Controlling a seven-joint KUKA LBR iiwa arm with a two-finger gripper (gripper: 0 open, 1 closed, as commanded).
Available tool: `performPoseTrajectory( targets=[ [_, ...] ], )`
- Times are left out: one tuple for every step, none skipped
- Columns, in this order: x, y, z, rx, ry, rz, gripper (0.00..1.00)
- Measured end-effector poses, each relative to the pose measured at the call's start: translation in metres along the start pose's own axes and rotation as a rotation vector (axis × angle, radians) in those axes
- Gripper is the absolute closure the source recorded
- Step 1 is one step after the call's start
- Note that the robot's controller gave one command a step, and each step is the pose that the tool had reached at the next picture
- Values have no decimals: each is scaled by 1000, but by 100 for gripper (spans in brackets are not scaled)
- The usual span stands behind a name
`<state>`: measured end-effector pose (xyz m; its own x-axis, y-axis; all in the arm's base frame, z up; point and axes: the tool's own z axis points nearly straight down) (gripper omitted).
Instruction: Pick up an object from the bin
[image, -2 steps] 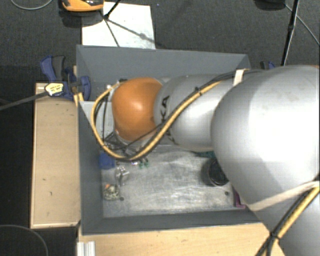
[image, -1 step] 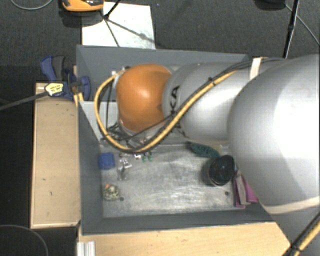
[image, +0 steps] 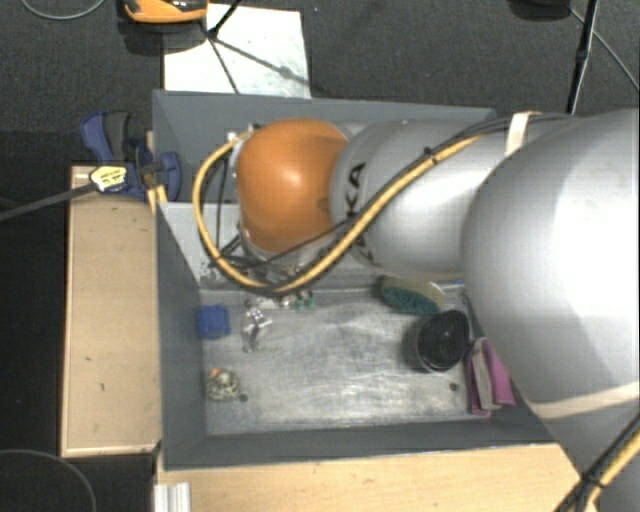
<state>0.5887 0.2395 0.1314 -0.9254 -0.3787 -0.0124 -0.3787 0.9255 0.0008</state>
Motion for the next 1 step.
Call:
performPoseTrajectory(
  targets=[
    [-8, 14, 14, -2, -2, -242, 0]
  ],
)
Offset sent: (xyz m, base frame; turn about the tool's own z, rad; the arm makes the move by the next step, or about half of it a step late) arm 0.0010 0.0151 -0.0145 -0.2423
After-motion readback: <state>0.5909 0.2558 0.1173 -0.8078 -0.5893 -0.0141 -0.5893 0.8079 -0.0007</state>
